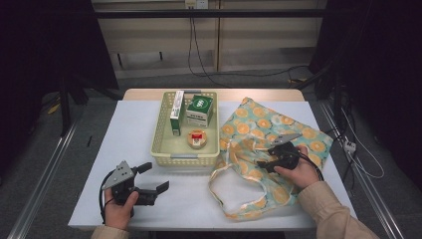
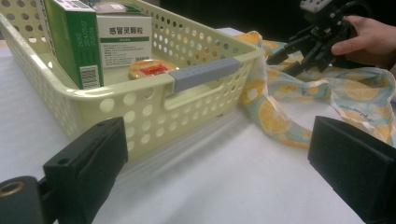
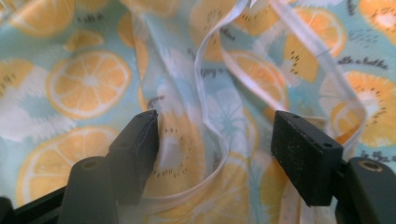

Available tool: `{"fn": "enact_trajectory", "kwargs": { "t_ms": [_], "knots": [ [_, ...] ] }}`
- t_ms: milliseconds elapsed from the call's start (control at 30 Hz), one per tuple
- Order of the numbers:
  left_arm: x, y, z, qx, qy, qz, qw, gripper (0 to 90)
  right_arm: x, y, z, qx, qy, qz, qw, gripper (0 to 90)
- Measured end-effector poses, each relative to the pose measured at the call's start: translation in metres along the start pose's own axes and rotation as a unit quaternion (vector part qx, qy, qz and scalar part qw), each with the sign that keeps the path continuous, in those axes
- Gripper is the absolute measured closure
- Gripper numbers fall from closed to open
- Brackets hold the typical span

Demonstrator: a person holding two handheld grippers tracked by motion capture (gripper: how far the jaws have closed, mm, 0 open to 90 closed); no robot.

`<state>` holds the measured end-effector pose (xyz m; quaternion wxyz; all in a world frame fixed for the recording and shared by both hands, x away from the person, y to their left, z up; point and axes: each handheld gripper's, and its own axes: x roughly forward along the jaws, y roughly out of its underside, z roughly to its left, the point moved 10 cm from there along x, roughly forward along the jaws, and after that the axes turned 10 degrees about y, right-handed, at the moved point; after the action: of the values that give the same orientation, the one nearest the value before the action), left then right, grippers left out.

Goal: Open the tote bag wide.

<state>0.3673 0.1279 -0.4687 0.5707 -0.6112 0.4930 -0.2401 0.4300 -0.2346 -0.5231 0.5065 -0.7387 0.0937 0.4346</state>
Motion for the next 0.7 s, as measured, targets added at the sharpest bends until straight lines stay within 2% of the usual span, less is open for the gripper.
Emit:
{"fn": "enact_trajectory", "kwargs": {
  "t_ms": [100,200,300,367,433,533,600,633,700],
  "knots": [
    [0.001,0.000,0.000,0.000,0.001,0.001,1.0000,4.9,-0.006,-0.009,-0.001,0.006,0.003,-0.015,0.9999,30.1],
    [0.002,0.000,-0.002,0.001,0.003,0.002,1.0000,4.9,-0.008,-0.016,0.001,0.003,0.002,-0.017,0.9999,29.5],
    [0.002,0.000,-0.002,0.000,0.003,0.001,1.0000,5.0,-0.004,-0.020,0.009,0.004,-0.017,-0.020,0.9996,30.2],
    [0.001,0.000,-0.001,0.001,0.003,0.001,1.0000,5.0,0.000,-0.016,0.018,-0.001,-0.032,-0.011,0.9994,28.8],
    [0.001,0.001,0.000,0.001,0.001,0.001,1.0000,5.0,0.005,-0.011,0.025,-0.015,-0.035,0.001,0.9993,25.0],
    [0.000,0.000,0.000,-0.001,0.002,0.000,1.0000,5.0,0.010,-0.003,0.028,-0.039,-0.021,0.012,0.9989,20.2],
    [0.001,0.000,0.000,0.001,0.002,0.001,1.0000,5.0,0.010,-0.002,0.026,-0.037,-0.023,0.014,0.9990,20.1],
    [0.001,0.000,-0.001,0.001,0.002,0.001,1.0000,5.0,0.010,-0.002,0.024,-0.038,-0.020,0.015,0.9990,22.8],
    [0.002,0.000,-0.001,0.001,0.003,0.001,1.0000,5.0,0.009,-0.002,0.019,-0.035,-0.020,0.011,0.9991,35.5]
  ]
}}
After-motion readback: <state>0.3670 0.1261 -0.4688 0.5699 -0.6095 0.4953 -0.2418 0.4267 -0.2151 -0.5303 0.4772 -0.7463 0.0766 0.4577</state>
